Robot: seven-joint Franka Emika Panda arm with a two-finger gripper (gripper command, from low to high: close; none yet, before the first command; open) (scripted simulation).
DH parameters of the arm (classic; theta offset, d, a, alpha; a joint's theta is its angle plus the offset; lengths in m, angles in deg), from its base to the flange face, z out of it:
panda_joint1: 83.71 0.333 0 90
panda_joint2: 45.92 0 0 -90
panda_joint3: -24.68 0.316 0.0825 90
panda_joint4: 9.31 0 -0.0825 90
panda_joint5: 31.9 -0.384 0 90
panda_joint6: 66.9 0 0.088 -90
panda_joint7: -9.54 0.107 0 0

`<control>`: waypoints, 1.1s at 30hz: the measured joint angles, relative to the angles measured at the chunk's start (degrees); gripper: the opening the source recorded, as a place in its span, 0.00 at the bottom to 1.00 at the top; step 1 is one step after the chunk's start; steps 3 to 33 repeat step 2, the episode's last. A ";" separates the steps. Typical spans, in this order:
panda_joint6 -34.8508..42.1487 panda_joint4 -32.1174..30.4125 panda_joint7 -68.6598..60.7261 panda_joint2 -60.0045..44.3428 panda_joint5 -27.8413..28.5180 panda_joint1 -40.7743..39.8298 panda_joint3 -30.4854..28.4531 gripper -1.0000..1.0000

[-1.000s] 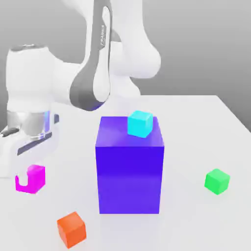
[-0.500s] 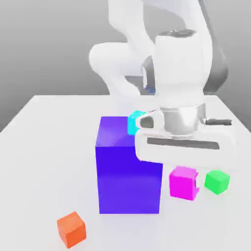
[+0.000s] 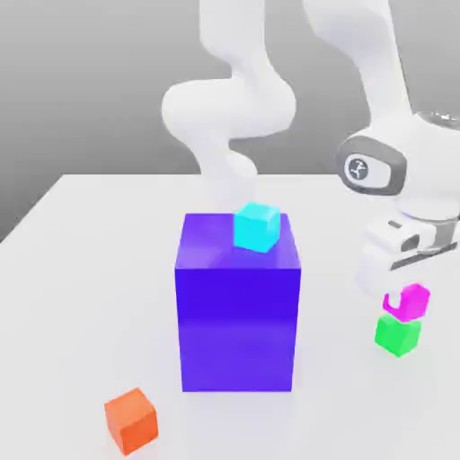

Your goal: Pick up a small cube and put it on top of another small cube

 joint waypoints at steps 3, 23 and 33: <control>0.00 0.00 0.00 0.00 0.00 0.00 0.00 1.00; 0.00 0.00 0.00 0.00 0.00 0.00 0.00 1.00; 0.00 0.00 0.00 0.00 0.00 0.00 0.00 1.00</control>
